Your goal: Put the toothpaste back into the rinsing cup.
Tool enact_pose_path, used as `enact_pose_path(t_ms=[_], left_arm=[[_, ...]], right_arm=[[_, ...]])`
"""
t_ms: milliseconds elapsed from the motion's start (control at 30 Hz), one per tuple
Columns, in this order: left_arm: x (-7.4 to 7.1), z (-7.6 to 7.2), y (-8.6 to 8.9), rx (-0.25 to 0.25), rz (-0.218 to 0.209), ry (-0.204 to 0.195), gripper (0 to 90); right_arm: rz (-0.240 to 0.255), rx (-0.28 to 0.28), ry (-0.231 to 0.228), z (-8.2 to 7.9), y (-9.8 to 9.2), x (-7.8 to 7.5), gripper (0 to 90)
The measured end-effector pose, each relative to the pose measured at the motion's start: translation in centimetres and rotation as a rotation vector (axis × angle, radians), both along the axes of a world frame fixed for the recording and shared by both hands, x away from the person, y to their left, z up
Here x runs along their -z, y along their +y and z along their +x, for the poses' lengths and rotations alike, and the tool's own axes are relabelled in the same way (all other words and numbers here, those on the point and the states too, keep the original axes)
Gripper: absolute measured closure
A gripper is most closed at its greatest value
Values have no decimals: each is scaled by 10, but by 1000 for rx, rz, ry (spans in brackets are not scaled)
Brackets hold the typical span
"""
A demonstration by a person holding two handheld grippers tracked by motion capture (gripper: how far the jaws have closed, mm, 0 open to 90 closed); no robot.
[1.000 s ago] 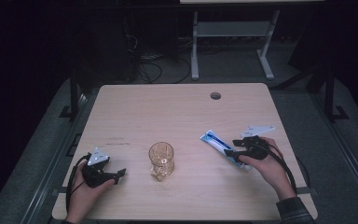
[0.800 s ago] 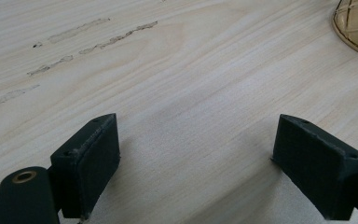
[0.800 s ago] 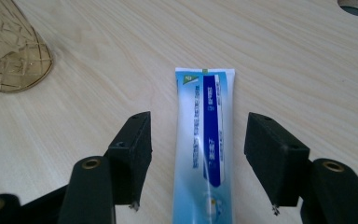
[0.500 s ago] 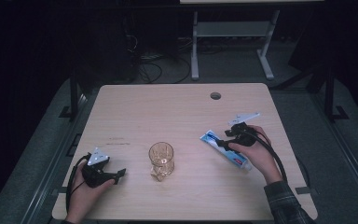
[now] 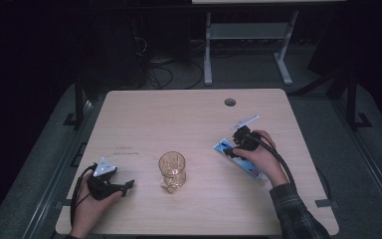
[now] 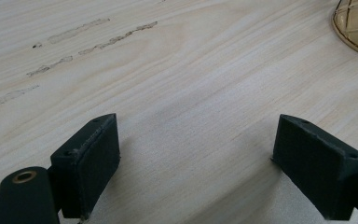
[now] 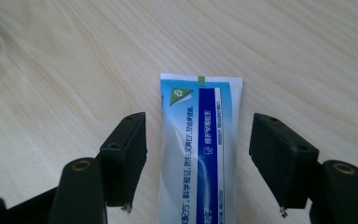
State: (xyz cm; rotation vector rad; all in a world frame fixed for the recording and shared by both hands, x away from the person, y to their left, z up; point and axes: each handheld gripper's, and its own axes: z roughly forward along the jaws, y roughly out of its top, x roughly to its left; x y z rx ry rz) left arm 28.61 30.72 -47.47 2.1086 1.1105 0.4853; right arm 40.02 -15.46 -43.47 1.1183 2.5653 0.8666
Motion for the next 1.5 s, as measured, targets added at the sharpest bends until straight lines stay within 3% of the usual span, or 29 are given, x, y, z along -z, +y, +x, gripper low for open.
enact_pose_path(t_ms=[533, 933, 1333, 1467, 1500], left_arm=[[0, 0, 0, 2, 1, 0, 137], [0, 0, 0, 2, 1, -1, 137], [0, 0, 0, 2, 1, 0, 137], [0, 0, 0, 2, 1, 0, 137], [0, 0, 0, 2, 1, 0, 137]], right_arm=[[-106, -8, 60, 10, 12, 18, 401], [-73, 4, 46, 7, 9, 22, 416], [-108, 16, 47, 3, 13, 17, 577], [-104, 33, 49, 1, 13, 13, 668], [-84, 31, 50, 0, 11, 9, 700]])
